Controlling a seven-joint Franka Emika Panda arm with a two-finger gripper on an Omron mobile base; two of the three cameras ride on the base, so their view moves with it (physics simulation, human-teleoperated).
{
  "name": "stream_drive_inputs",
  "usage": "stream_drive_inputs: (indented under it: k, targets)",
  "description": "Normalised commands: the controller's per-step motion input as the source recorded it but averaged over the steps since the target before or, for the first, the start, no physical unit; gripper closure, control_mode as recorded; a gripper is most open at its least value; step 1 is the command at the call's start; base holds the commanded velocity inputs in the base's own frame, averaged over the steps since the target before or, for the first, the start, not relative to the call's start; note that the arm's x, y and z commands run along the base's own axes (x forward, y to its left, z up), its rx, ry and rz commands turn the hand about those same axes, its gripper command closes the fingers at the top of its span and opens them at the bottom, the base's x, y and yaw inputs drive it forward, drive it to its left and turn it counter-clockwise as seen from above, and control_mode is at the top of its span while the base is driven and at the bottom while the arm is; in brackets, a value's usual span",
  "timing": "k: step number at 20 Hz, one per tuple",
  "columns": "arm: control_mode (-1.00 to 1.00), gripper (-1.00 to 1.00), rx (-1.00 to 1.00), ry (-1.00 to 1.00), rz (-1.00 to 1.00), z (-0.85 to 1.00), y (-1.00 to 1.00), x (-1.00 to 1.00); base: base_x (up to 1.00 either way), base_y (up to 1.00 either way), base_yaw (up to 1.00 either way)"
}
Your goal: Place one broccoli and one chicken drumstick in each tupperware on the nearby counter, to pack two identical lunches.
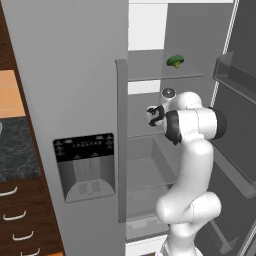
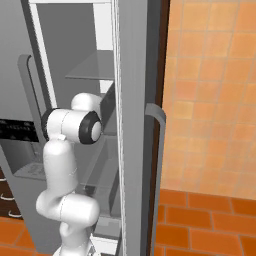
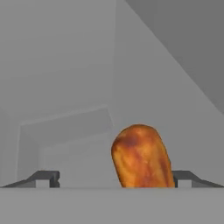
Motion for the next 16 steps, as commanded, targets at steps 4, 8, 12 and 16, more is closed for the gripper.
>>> stream_drive_inputs:
  k: [4,8,12,16]
  targets:
    - [-1.00,1.00,0.00,0.04,0.00,-0.71,-0.13,-0.01,0.00,0.00,0.00]
    - [-1.00,1.00,0.00,0.07,0.00,-0.81,-0.04,-0.49,0.00,0.00,0.00]
    - [-1.00,1.00,0.00,0.01,0.00,-0.56,0.04,-0.37,0.00,0.00,0.00]
    - [-1.00,1.00,0.00,-0.08,0.00,-0.40,0.21,-0.41,0.00,0.00,0.00]
